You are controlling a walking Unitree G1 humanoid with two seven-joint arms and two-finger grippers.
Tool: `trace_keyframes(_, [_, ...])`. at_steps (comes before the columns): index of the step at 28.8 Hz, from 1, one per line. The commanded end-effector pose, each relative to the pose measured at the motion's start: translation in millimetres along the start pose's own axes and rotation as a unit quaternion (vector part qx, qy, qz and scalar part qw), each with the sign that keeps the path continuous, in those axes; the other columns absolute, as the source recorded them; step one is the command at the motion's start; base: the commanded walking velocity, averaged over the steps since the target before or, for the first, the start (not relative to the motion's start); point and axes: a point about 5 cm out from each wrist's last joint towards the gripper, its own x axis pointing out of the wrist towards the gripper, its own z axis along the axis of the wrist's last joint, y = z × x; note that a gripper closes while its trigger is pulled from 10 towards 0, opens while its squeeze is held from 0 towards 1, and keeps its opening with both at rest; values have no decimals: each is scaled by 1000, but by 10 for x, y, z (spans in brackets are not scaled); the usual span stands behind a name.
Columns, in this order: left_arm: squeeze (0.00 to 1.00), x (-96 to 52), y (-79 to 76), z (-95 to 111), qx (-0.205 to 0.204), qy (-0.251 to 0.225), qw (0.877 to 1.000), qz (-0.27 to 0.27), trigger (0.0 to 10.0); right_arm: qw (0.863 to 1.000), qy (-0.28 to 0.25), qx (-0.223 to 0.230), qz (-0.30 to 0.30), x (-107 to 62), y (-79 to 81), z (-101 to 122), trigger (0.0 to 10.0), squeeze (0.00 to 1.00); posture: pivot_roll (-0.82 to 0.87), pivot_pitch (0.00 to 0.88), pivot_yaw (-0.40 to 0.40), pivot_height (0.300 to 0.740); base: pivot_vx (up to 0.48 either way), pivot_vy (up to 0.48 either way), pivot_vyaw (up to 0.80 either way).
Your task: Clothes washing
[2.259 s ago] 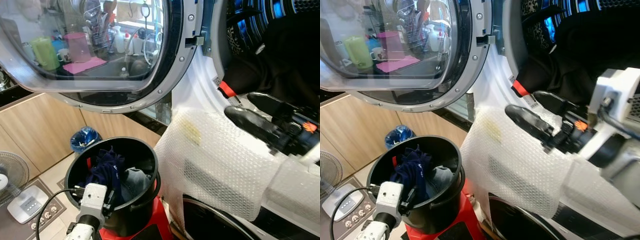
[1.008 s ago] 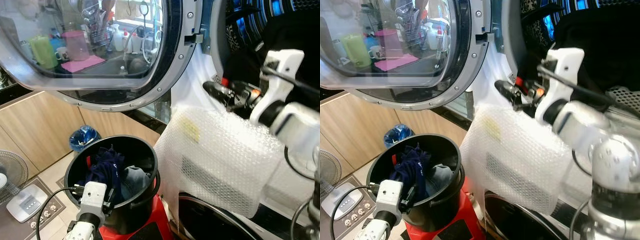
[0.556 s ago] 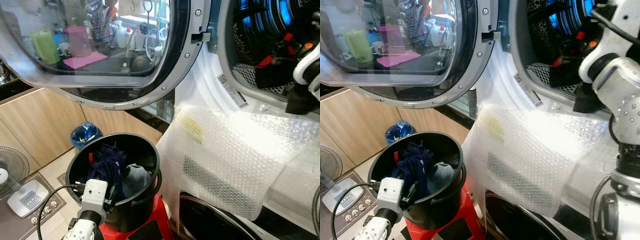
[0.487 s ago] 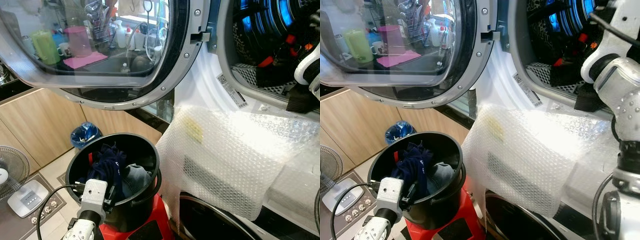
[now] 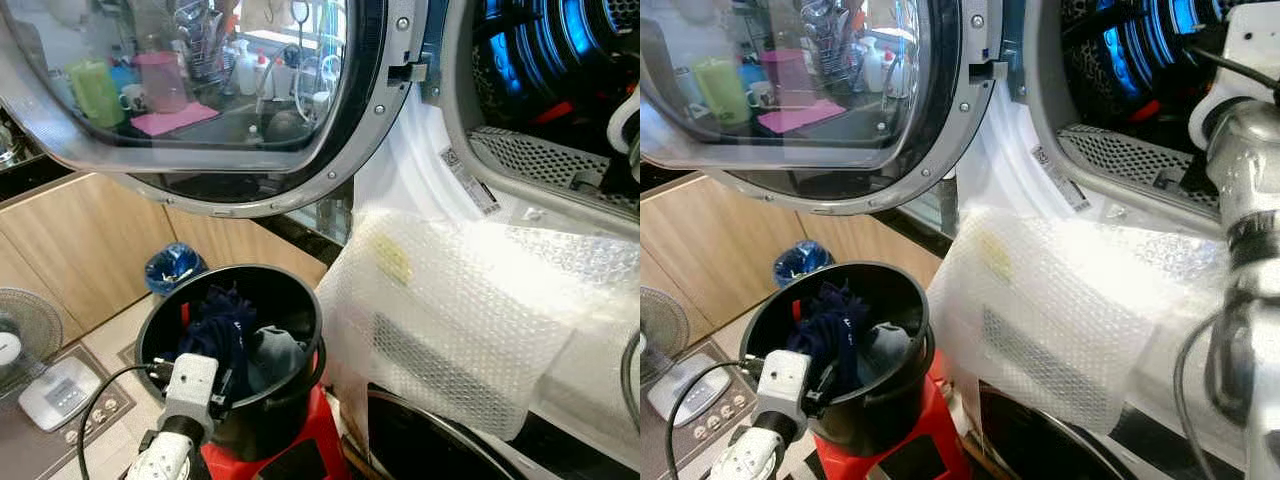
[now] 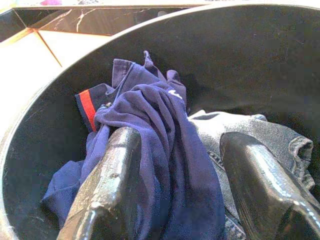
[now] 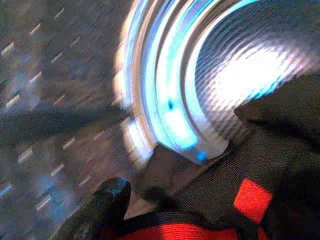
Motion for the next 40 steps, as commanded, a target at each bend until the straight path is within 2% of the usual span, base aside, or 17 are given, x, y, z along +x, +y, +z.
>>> trace_keyframes(1, [0,-49,44,-192,6,51,999,9,10000,999,-2,-3,-53,-9,-209,31,10000,0,-42,36,54,740,0,0,0])
trace_keyframes(4, [0,-50,36,-189,4,50,999,12,10000,997,-9,-1,-70,-15,-263,67,10000,0,-35,36,47,740,0,0,0])
trace_keyframes(7, [0,-62,31,-199,4,51,999,12,10000,993,-22,-8,-118,-41,-412,132,10000,0,-31,35,38,740,0,0,0])
trace_keyframes(12, [0,-83,12,-224,1,54,998,15,10000,983,-14,-18,-184,-82,-651,57,10000,0,-23,33,24,740,0,0,0])
trace_keyframes(14, [0,-84,11,-225,1,54,998,15,10000,982,-14,-20,-187,-83,-658,51,10000,0,-23,33,24,740,0,0,0])
trace_keyframes(15, [0,-88,10,-227,-1,54,998,17,10000,988,-11,2,-155,-54,-555,3,10000,0,-15,30,24,740,0,0,0])
trace_keyframes(17, [0,-91,8,-228,-1,54,998,18,10000,992,-11,14,-128,-35,-467,-22,10000,0,-13,26,26,740,0,0,0])
trace_keyframes(21, [0,-93,6,-230,-1,55,998,17,10000,993,-14,39,-107,-21,-397,-41,10000,0,-18,19,26,740,0,0,0])
trace_keyframes(23, [0,-93,7,-233,0,55,998,16,10000,994,-22,72,-76,-10,-325,-23,10000,0,-19,19,29,740,0,0,0])
trace_keyframes(24, [0,-84,9,-231,1,55,998,13,10000,994,-28,105,1,7,-137,4,10000,0,-33,19,40,740,0,0,0])
trace_keyframes(26, [0,-70,-7,-224,2,54,998,6,10000,981,-41,154,111,-1,112,94,10000,0,-38,24,44,740,0,0,0])
trace_keyframes(28, [0,-66,-17,-223,0,55,998,5,10000,972,-42,172,156,-21,204,156,10000,0,-44,29,48,740,0,0,0])
trace_keyframes(29, [0,-66,-17,-223,0,55,998,5,10000,972,-42,172,156,-21,204,156,10000,0,-44,29,48,740,0,0,0])
trace_keyframes(31, [0,-67,-24,-222,-1,55,998,5,10000,978,-40,141,146,-27,185,170,10000,0,-50,36,48,740,0,0,0])
trace_keyframes(33, [0,-73,-34,-227,-1,56,998,3,10000,986,-42,104,122,-45,69,207,10000,0,-50,39,45,740,0,0,0])
trace_keyframes(38, [0,-85,-34,-242,-3,59,998,5,10000,992,-53,81,81,-114,-199,286,10000,0,-56,50,39,740,0,0,0])
trace_keyframes(40, [0,-86,-41,-246,-4,60,998,5,10000,997,-53,45,25,-207,-432,295,10000,0,-66,55,38,740,0,0,0])
